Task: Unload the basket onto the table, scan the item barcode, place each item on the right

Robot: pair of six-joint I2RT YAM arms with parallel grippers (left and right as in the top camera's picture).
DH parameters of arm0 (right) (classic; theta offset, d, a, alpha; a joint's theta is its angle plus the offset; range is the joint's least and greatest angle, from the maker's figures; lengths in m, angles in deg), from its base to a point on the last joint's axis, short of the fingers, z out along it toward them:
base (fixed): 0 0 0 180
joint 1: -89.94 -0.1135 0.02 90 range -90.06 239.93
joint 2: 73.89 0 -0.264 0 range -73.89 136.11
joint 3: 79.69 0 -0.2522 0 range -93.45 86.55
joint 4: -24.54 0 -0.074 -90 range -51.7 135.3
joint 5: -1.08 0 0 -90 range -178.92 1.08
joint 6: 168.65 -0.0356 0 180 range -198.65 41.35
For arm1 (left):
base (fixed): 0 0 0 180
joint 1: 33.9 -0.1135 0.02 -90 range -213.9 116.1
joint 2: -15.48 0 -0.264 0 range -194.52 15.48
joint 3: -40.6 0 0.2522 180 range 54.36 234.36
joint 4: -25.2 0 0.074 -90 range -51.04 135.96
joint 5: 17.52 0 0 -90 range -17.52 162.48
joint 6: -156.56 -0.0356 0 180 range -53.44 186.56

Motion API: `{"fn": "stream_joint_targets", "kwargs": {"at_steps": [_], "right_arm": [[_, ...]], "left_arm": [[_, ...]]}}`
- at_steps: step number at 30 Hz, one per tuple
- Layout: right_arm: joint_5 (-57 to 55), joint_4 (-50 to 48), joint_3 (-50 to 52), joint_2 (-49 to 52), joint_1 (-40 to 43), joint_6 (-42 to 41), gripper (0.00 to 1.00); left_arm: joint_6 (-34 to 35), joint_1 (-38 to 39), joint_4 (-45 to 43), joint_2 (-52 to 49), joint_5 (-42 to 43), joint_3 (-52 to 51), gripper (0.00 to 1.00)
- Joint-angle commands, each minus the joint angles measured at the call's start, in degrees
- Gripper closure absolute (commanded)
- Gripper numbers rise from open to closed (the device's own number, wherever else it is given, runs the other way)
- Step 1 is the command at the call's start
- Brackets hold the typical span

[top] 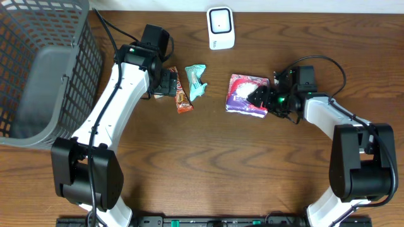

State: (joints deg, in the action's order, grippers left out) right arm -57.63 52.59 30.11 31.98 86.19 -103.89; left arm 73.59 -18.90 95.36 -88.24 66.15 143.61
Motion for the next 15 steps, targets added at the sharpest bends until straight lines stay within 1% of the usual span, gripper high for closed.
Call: {"fn": "stream_joint_targets", "kwargs": {"at_steps": [1, 5, 7, 9, 10, 12, 15], "right_arm": [[0.72, -0.39, 0.85, 0.33, -1.07, -0.92, 0.22], [-0.35, -0.59, 0.90, 0.35, -2.12, -0.92, 0.24], [-1.57, -0.59, 1.03, 0.35, -2.71, -0.92, 0.32], [-2.36, -0.63, 1.05, 0.35, -3.32, -0.92, 0.36], [-2.43, -0.87, 1.05, 0.35, -3.63, -0.92, 0.44], [-1.75, -1.97, 1.01, 0.35, -4.11, -1.77, 0.66], [1.99, -4.79, 0.57, 0.33, -3.87, -5.68, 0.99]], "left_arm": [[-0.35, -0.15, 0.13, -0.24, 0.02, -0.04, 0.02], [-0.35, -0.15, 0.13, -0.24, 0.02, -0.04, 0.02], [-0.37, -0.15, 0.13, -0.24, 0.02, -0.04, 0.02], [-0.35, -0.15, 0.13, -0.24, 0.02, -0.04, 0.02], [-0.37, -0.15, 0.13, -0.24, 0.02, -0.04, 0.02], [-0.37, -0.15, 0.13, -0.24, 0.02, -0.04, 0.02], [-0.37, -0.15, 0.13, -0.24, 0.02, -0.04, 0.02]]}}
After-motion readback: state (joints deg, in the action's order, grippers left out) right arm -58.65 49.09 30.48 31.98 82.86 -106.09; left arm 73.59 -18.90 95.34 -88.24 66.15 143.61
